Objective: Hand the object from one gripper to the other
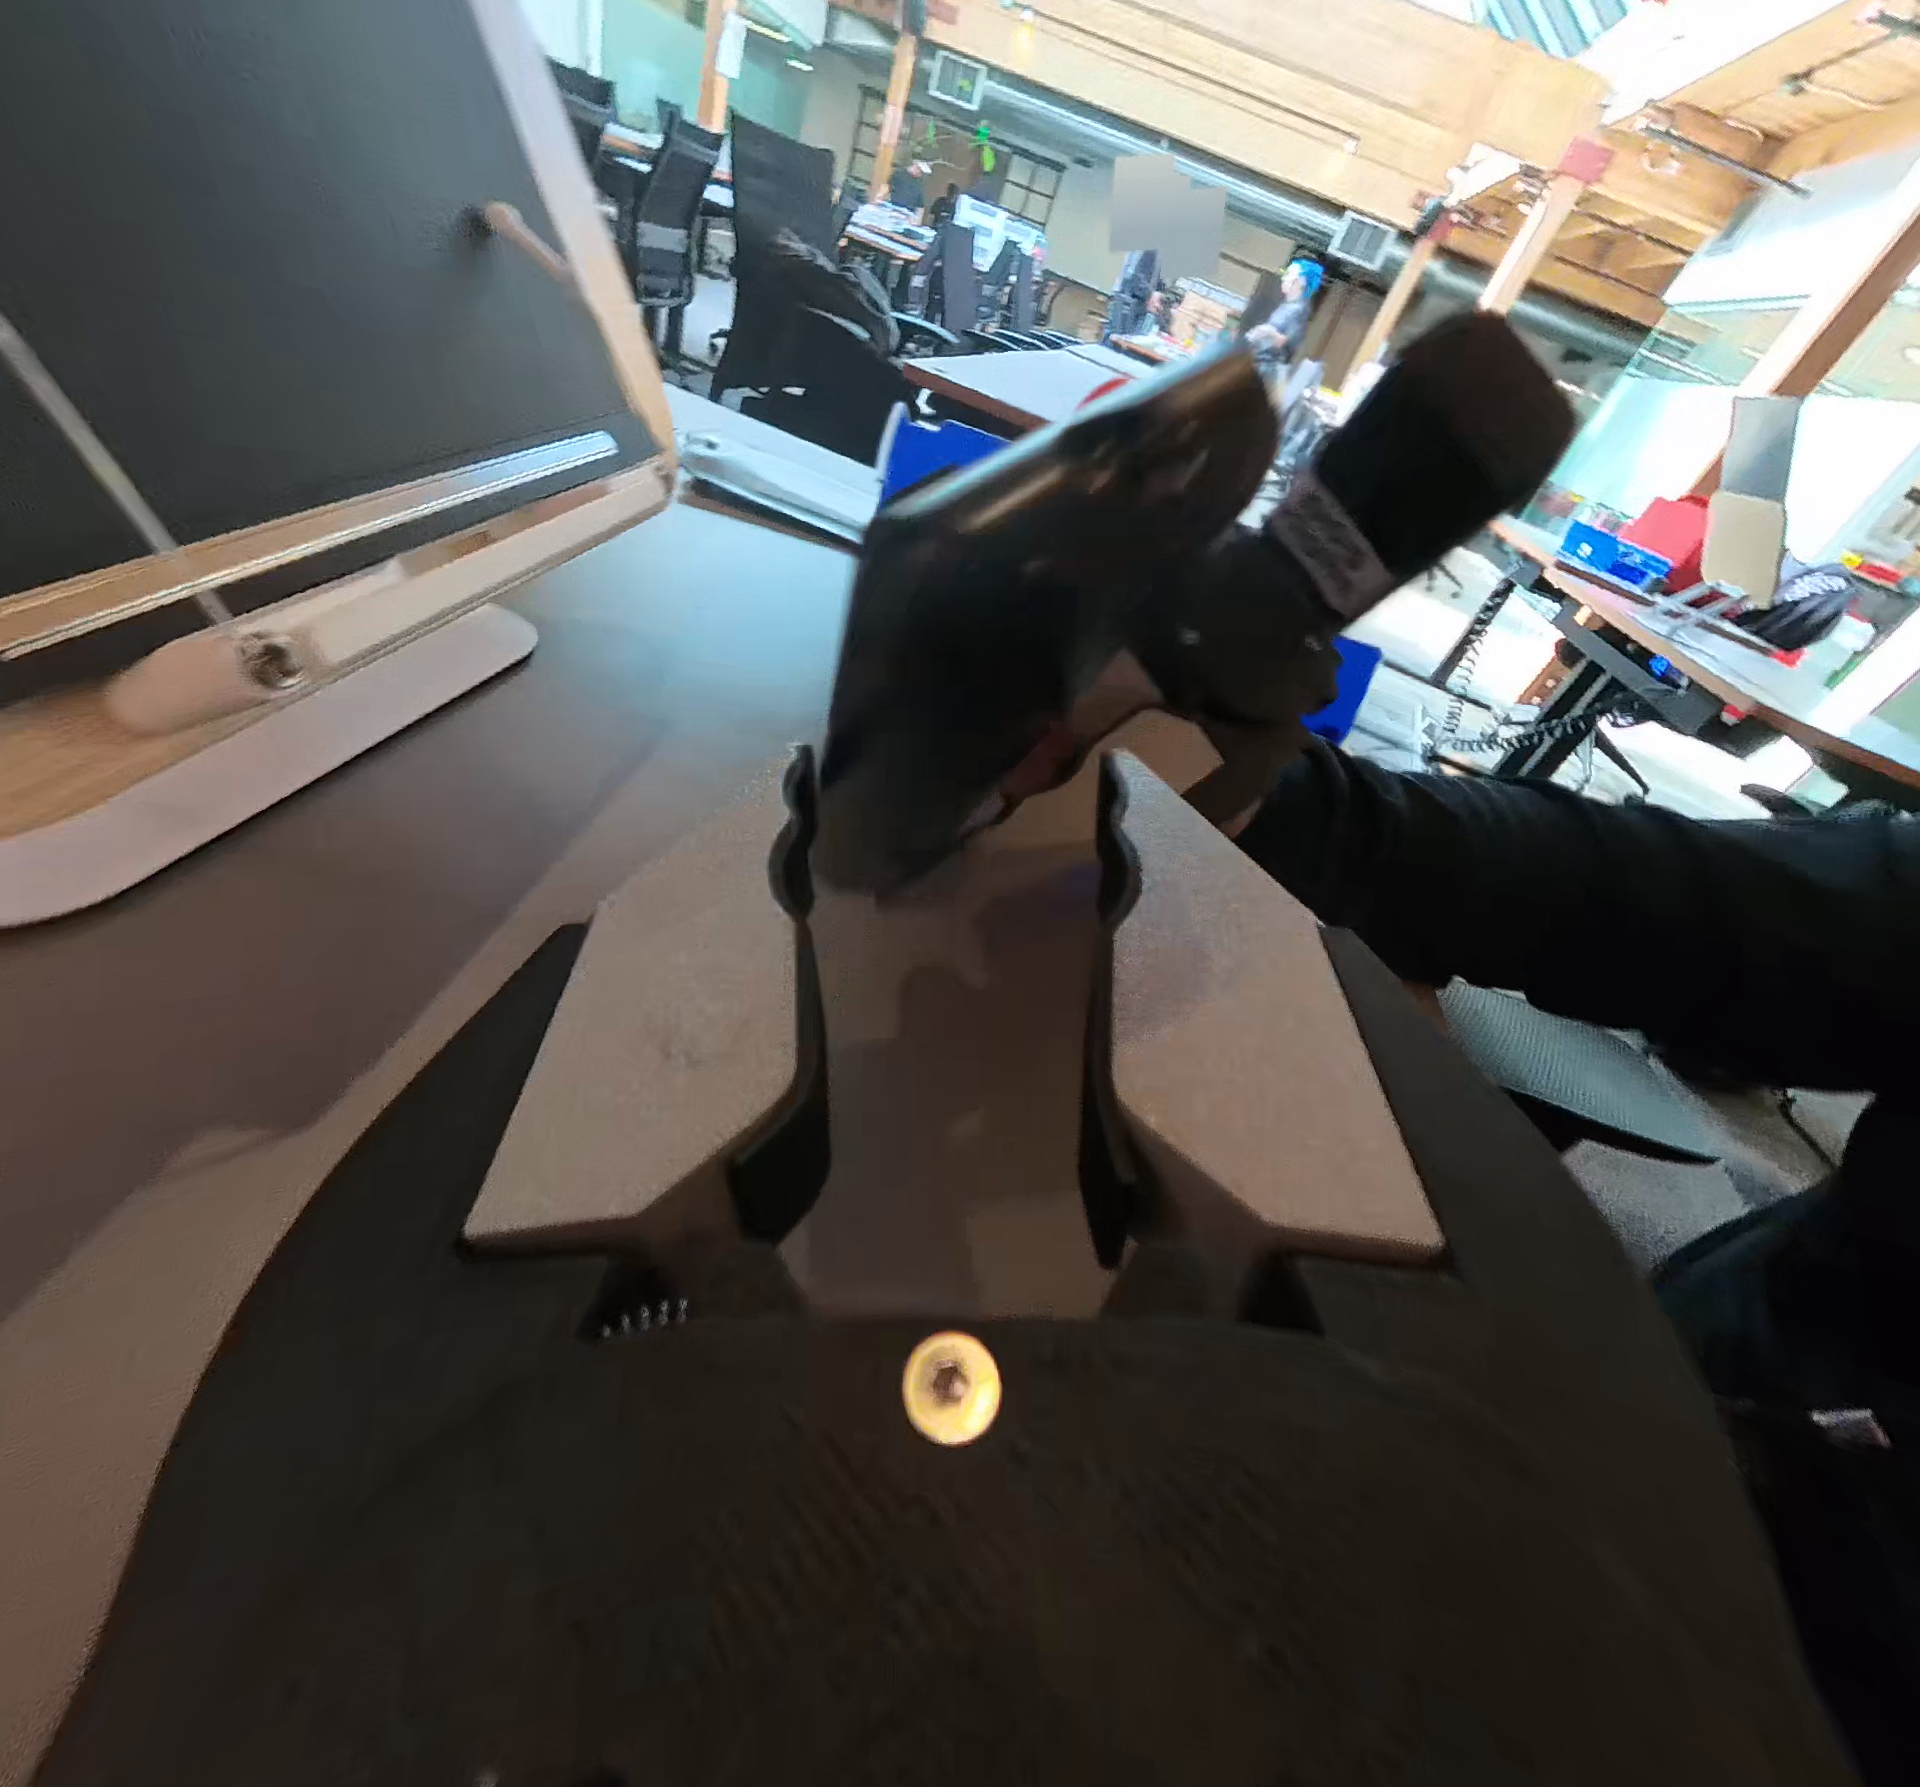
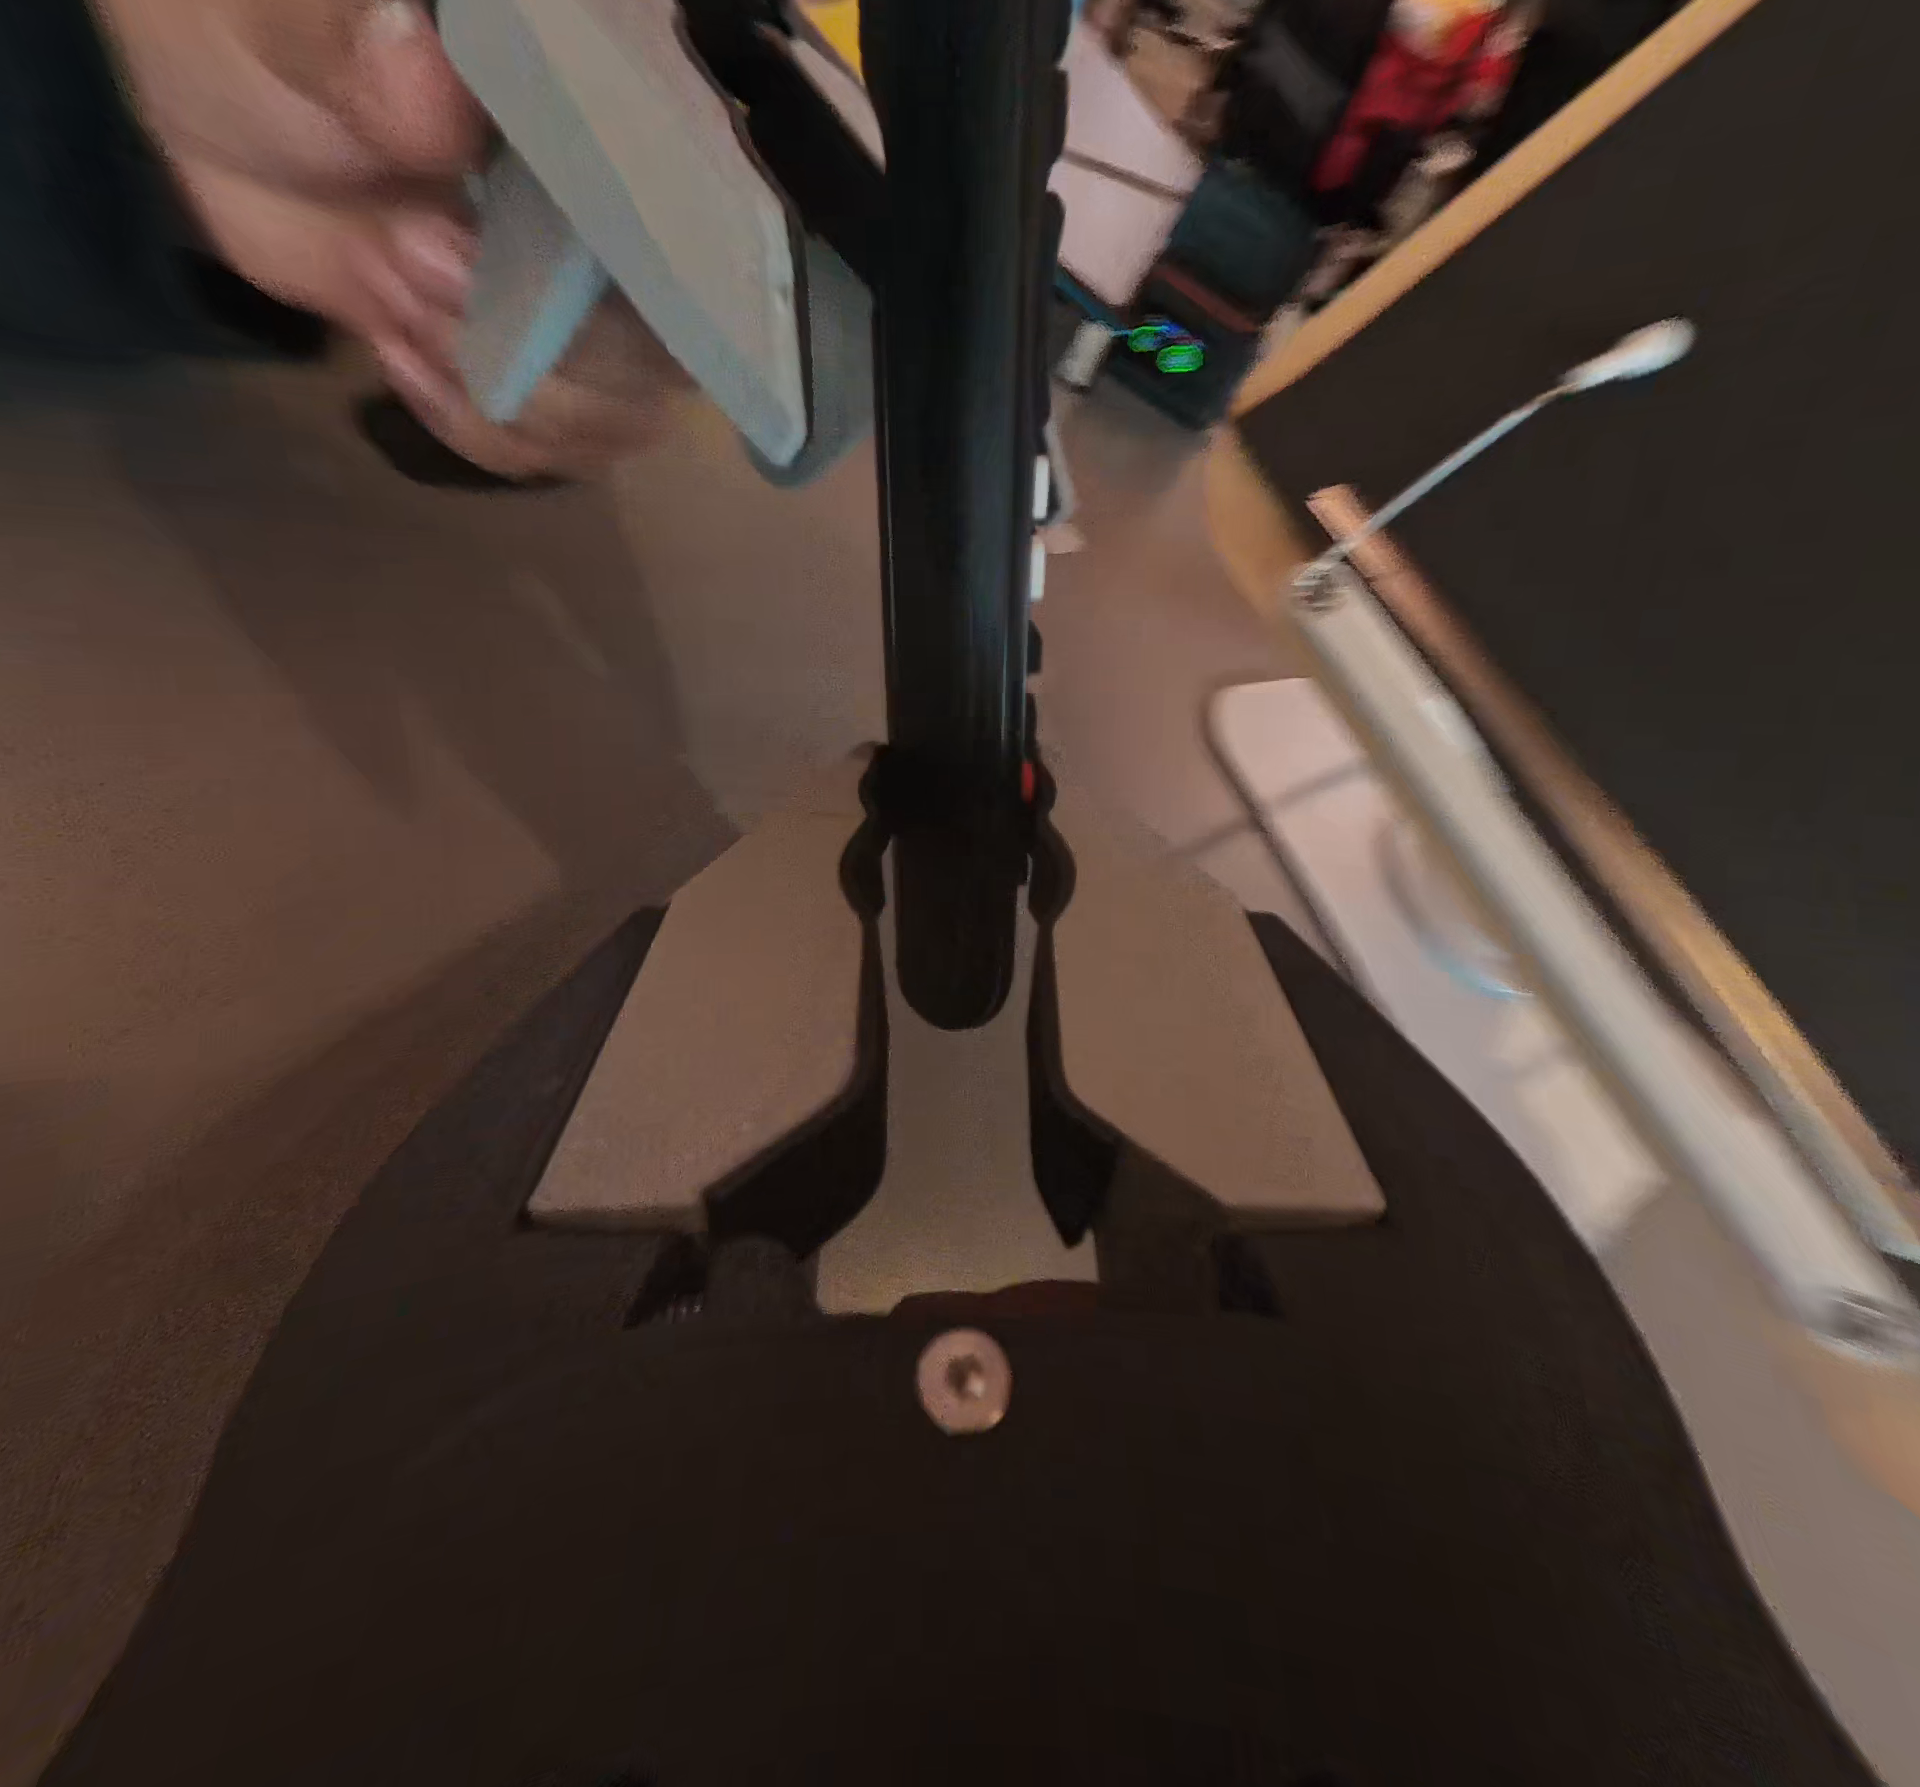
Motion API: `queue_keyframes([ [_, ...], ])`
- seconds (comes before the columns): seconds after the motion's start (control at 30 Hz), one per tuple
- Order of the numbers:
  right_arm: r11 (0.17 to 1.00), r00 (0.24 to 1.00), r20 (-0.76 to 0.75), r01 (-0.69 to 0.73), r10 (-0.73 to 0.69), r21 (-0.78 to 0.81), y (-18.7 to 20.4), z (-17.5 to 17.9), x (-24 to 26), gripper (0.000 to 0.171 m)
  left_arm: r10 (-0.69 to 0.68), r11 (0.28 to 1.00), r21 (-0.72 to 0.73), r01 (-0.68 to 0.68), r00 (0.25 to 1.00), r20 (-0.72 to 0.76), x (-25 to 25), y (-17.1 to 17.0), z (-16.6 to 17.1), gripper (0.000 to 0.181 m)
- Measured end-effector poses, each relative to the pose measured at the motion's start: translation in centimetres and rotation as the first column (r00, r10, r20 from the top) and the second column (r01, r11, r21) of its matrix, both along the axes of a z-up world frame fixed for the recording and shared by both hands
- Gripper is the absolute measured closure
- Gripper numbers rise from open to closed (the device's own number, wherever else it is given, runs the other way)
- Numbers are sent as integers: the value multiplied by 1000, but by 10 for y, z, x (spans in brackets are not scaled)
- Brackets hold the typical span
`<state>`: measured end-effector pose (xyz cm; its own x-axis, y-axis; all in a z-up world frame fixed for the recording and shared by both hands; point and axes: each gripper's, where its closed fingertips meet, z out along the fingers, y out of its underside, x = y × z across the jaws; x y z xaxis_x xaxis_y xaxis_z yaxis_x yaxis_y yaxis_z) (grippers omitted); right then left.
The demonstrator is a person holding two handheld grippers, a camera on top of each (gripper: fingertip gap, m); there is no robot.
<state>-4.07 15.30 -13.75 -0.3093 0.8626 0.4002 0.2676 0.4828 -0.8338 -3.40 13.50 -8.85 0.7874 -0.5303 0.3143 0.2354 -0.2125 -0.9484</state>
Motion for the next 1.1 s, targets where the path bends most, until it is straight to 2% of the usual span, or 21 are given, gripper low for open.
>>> queue_keyframes([
  [0.1,952,980,-147,165,-130,259,26,20,3,150,13,1000,-12,-12,999,49,-11,-6,3,118],
  [0.17,908,958,-228,248,-176,338,38,30,7,150,-14,1000,-23,17,991,130,-13,-11,5,114],
  [0.27,836,932,-305,322,-197,445,51,38,13,150,-135,986,-54,159,941,311,-4,-18,8,106],
  [0.37,701,912,-370,382,-179,602,60,43,23,151,-220,956,-86,282,875,431,3,-25,5,93],
  [0.43,685,911,-376,383,-169,619,60,42,30,151,-237,943,-100,317,852,466,4,-27,0,98],
  [0.47,694,914,-370,376,-168,614,60,41,33,152,-224,946,-115,304,864,450,4,-26,-5,104],
  [0.6,669,917,-367,370,-154,645,63,38,39,151,-168,951,-173,254,901,399,4,-18,-20,104],
  [0.73,754,923,-363,328,-128,569,49,44,39,151,-144,954,-191,230,914,380,5,-12,-25,107],
  [0.9,930,940,-318,222,-124,293,36,45,40,151,-129,948,-234,217,931,342,10,-7,-37,112],
  [1.1,989,931,-333,139,-148,-49,41,63,48,152,-91,957,-251,143,974,206,11,0,-49,115],
])
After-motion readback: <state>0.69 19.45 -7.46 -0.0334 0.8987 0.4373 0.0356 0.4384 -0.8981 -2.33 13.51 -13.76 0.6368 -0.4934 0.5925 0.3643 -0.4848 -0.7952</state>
